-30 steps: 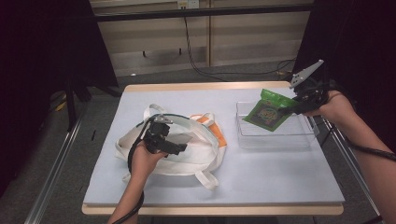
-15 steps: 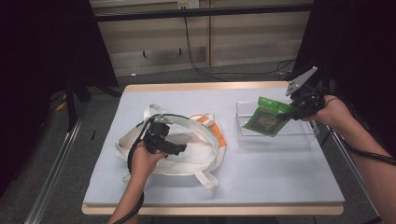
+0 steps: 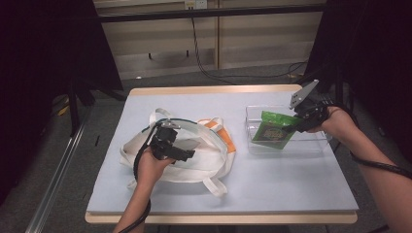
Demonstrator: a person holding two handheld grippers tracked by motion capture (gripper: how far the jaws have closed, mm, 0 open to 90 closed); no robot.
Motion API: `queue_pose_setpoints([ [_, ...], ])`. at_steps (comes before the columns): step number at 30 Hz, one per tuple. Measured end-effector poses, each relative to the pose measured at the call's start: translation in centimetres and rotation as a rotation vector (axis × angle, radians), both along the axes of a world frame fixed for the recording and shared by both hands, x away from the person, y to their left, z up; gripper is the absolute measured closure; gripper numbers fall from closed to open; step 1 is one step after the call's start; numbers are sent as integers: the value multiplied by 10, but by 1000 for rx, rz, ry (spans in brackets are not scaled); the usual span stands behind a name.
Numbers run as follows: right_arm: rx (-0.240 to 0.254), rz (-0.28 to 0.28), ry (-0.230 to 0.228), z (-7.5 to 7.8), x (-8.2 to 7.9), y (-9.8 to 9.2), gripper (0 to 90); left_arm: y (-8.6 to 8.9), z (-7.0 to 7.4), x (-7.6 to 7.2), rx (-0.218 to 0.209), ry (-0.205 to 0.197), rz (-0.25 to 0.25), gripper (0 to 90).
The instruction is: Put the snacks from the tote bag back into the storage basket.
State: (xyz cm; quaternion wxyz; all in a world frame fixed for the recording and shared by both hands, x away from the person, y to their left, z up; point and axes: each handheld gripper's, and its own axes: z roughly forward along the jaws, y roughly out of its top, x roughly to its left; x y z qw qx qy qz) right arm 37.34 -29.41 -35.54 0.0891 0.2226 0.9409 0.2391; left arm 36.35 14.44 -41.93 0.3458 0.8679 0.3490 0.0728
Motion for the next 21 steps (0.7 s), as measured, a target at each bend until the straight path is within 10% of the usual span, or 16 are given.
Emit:
queue_pose_setpoints([
  [21, 66, -164, 25, -5, -12, -6, 225, 4, 1, -8, 8, -2, -9, 46],
])
